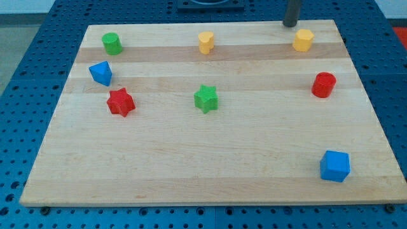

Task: Move the yellow hexagon close to the red circle

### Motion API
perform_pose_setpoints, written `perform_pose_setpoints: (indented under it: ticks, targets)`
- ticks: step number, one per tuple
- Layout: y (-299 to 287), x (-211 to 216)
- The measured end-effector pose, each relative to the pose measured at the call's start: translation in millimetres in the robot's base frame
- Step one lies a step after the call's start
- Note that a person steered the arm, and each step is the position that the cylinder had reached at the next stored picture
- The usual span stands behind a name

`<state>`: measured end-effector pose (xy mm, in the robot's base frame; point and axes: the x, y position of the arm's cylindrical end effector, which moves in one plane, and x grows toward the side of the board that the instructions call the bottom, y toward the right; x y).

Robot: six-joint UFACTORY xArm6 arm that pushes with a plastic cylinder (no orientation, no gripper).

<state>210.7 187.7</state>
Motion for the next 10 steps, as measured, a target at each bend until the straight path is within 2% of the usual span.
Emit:
perform_pose_setpoints:
  ticks: [2,4,5,6,8,10]
  targets:
    - [46,58]
    - [46,205]
    - [45,243]
    - [49,216]
    - [47,46]
    - [-30,125]
